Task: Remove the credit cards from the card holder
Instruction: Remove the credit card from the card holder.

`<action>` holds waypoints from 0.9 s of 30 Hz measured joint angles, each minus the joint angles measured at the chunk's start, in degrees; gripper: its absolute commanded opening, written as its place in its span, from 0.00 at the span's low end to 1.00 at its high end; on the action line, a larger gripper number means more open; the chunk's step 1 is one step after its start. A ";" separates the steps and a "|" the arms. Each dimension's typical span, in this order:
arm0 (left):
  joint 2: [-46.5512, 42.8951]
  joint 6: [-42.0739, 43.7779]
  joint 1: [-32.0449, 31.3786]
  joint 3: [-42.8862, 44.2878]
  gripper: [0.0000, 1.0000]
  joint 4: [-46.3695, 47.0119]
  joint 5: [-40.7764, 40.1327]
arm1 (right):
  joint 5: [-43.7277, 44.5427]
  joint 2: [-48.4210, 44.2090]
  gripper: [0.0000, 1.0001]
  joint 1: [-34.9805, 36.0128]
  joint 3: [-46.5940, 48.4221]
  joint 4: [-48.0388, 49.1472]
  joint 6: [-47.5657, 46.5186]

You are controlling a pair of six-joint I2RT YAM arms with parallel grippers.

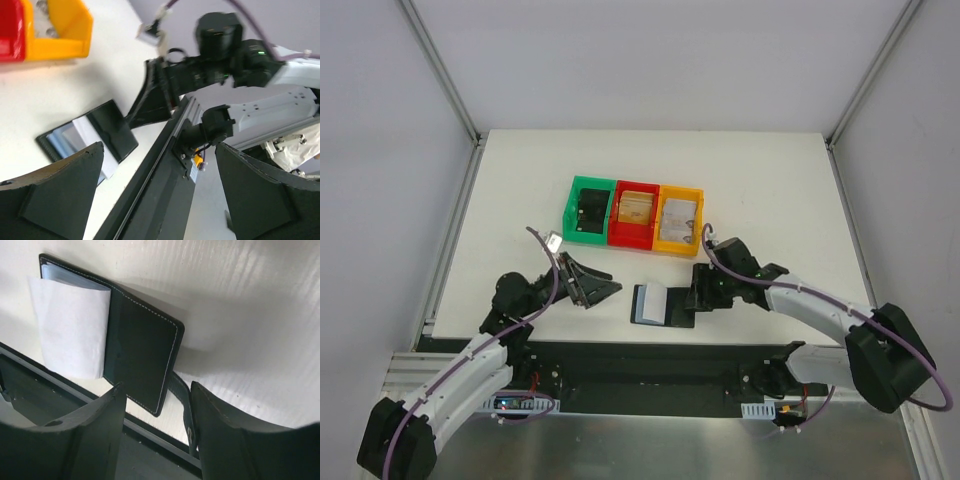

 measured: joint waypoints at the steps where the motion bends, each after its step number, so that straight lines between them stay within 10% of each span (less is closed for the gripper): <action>1: 1.18 0.61 0.00 0.46 0.89 -1.51 0.00 | 0.48 -1.27 0.58 0.00 0.00 -0.96 0.00; 10: 5.20 2.75 -0.07 1.44 0.73 -8.07 -0.44 | 6.36 -13.05 0.30 3.52 3.61 -9.16 -1.51; 27: 22.40 7.19 -15.65 7.87 0.23 -16.37 -14.51 | 8.41 -3.72 0.01 8.94 2.56 -2.32 -2.69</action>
